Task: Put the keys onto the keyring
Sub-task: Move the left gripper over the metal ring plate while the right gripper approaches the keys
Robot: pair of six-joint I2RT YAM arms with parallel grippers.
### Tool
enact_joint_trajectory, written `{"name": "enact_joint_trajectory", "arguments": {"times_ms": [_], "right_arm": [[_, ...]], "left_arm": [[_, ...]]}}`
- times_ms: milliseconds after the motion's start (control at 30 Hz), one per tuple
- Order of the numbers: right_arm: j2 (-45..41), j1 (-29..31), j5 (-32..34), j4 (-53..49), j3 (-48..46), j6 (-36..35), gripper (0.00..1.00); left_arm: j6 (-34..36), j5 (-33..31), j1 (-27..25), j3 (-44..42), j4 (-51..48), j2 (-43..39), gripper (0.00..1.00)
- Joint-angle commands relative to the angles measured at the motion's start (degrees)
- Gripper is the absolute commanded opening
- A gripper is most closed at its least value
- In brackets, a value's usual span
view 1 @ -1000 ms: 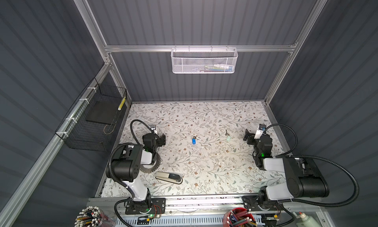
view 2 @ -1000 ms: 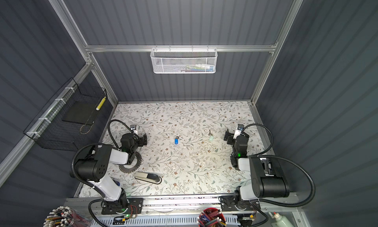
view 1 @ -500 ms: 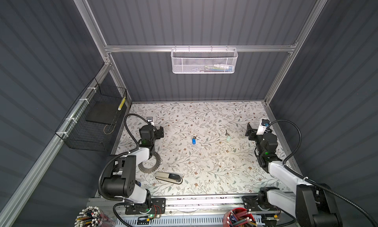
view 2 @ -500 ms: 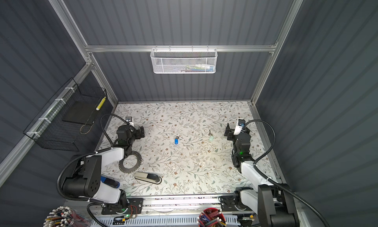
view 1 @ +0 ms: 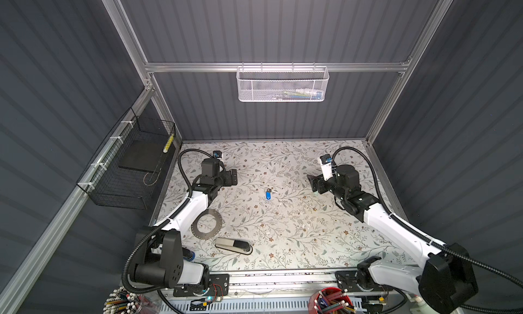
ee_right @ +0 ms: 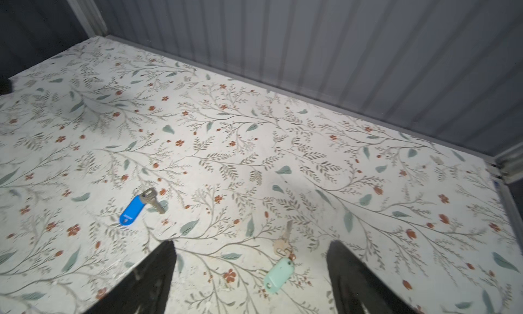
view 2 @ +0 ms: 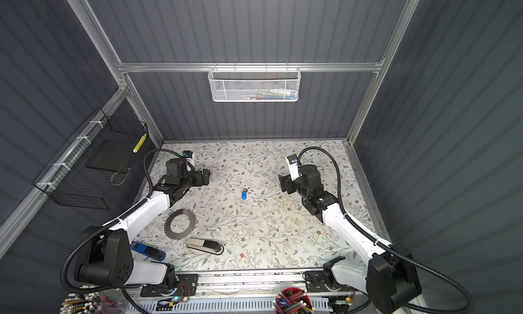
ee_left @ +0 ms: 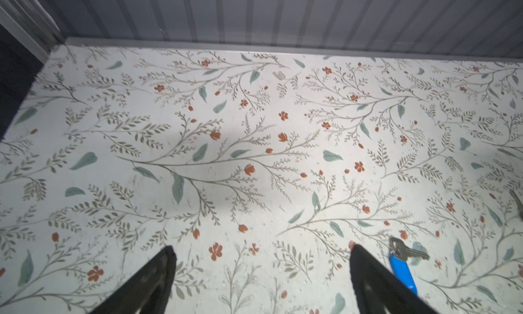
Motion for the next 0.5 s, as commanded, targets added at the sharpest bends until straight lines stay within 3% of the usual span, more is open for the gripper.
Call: {"name": "enact_joint_trajectory", "arguments": {"times_ms": [0, 300, 467], "right_arm": [[1.21, 4.39, 1.03, -9.66, 2.46, 1.78, 0.87], [5.46, 12.29, 6.07, -8.57, 2.56, 6.38, 0.87], [9.93, 18.78, 10.76, -8.68, 4.61, 3.96, 0.87]], "left_arm": [[-4.69, 1.22, 0.03, 3.50, -15.22, 0.68, 0.97], [-10.82, 5.27, -0.73, -2.17, -23.02, -5.07, 1.00], [-13.77, 5.43, -1.22, -1.37, -27.57, -4.58, 1.00]]}}
